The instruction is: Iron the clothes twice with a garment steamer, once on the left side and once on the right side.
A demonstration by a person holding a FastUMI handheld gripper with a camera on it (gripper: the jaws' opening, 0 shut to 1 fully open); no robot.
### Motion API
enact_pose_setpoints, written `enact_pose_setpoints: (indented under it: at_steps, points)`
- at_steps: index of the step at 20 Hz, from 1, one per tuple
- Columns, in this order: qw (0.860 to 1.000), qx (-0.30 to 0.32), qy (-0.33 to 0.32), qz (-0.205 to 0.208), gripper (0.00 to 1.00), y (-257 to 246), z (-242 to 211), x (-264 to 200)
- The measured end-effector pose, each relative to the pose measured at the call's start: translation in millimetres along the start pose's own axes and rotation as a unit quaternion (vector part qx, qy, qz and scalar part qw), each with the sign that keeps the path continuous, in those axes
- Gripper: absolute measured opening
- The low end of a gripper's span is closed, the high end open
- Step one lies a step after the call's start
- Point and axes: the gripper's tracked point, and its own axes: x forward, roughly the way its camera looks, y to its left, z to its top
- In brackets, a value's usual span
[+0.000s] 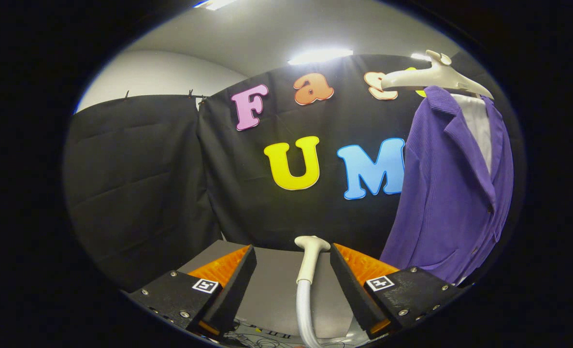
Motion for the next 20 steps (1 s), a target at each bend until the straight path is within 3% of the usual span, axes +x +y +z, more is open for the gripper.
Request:
enact_pose_setpoints:
  at_steps: [10, 20]
  points:
    - [0.995, 0.020, 0.092, -0.015, 0.96, -24, -31, 128]
    - [0.980, 0.045, 0.194, -0.014, 0.96, -52, -93, 197]
